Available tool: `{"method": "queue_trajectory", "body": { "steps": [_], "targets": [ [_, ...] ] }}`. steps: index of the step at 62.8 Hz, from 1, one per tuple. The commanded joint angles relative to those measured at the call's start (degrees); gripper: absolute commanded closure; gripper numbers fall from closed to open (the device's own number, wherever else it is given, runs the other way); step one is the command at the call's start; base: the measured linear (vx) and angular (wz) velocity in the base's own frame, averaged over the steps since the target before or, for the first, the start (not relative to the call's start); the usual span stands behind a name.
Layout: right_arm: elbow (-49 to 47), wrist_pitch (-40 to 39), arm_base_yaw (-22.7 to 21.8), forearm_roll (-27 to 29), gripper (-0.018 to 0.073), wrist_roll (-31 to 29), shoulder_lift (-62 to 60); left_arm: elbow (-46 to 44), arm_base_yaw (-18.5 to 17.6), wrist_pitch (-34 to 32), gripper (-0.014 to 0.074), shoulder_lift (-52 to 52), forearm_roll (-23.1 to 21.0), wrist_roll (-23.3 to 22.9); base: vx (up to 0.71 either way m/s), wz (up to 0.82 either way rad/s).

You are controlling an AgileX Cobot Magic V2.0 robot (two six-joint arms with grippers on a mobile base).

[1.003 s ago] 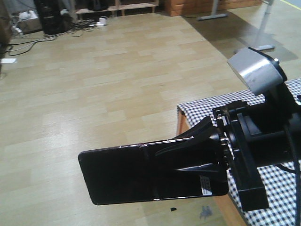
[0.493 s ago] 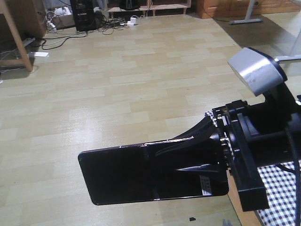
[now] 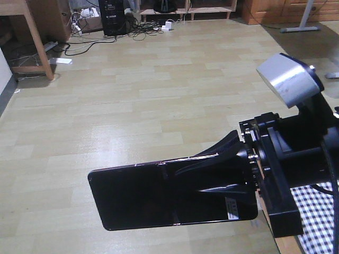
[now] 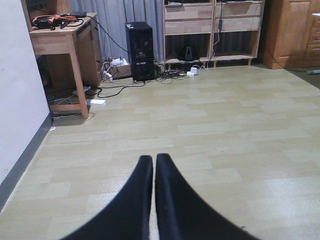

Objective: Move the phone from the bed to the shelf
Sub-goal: 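Hold the phone in the right gripper while the base turns away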

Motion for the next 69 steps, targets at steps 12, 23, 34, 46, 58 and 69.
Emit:
{"method": "queue_trajectory", "body": {
  "steps": [12,23,34,46,58,69],
  "targets": [
    [-1.5,4.2,0.1,5.2,0.0561,0.0,-1.3,0.4,0.0,-4.0,0.0595,-0.5,-0.5,0.0,0.24,0.09],
    [-1.5,4.2,0.1,5.2,0.0561,0.0,-1.3,0.4,0.0,-4.0,0.0595,-0.5,-0.5,0.0,0.26,0.08],
    [-1.5,4.2,0.1,5.2,0.0561,0.0,-1.3,0.4,0.0,-4.0,0.0595,-0.5,-0.5,0.0,0.26,0.07],
    [-1.5,4.2,0.1,5.2,0.0561,0.0,-1.3,0.4,0.0,-4.0,0.0595,-0.5,-0.5,0.0,0.25,0.02],
    [-1.5,4.2,0.1,5.2,0.0561,0.0,-1.3,0.4,0.0,-4.0,0.0595,-0.5,-0.5,0.0,0.23,-0.01],
    [-1.5,4.2,0.1,5.2,0.0561,0.0,-1.3,0.4,0.0,-4.0,0.0595,-0.5,-0.5,0.0,0.24,0.01]
  ]
}}
